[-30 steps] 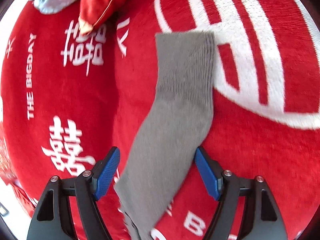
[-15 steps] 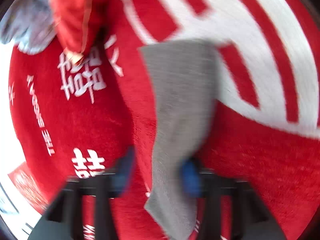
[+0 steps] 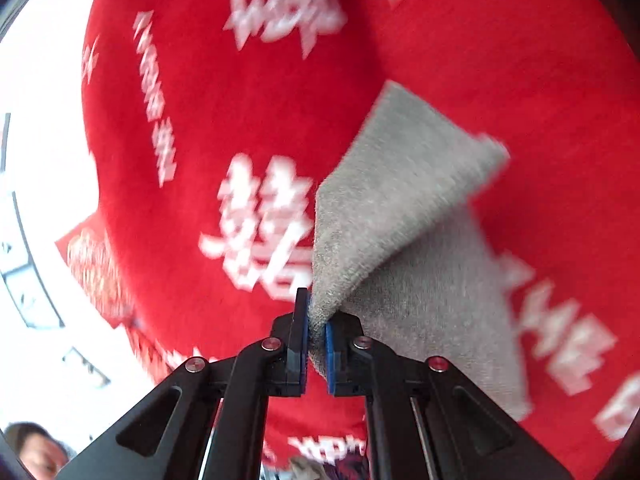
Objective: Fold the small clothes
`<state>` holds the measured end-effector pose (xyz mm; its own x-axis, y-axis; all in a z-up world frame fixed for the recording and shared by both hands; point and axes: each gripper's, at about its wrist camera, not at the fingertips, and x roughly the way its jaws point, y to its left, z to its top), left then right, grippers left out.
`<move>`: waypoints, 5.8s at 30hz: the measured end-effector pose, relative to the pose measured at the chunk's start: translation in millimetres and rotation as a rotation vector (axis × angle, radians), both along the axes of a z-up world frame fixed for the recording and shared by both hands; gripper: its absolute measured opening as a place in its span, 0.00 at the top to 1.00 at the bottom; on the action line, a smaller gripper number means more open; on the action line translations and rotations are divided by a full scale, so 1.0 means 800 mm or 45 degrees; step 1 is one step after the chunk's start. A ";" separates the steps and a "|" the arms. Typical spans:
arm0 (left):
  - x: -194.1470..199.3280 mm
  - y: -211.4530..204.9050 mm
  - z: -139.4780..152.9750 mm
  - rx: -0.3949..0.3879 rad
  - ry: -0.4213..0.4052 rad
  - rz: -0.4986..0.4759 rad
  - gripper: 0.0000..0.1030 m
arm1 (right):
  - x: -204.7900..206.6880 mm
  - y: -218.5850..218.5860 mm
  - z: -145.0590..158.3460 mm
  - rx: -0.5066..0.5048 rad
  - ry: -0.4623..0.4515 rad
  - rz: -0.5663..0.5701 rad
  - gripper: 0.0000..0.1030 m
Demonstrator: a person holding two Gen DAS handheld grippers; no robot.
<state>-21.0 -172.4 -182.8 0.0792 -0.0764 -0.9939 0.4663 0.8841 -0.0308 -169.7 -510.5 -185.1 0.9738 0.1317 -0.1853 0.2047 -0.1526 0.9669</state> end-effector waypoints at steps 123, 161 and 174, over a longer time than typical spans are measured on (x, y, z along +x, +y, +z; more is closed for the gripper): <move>0.153 0.304 0.027 -0.251 -0.010 0.241 0.95 | 0.122 0.226 0.057 -1.026 0.966 1.027 0.66; 0.044 0.302 0.116 0.031 -0.031 0.238 0.02 | 0.070 0.329 0.117 -0.867 1.017 1.177 0.16; 0.009 0.288 0.157 0.042 0.050 0.189 0.02 | 0.052 0.346 0.166 -0.868 1.017 1.223 0.16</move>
<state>-13.4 58.3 -57.3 0.0483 -0.0343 -0.9982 0.3296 0.9440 -0.0165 -128.0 -234.0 -51.9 0.1636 0.3338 -0.9283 0.4770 0.7969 0.3707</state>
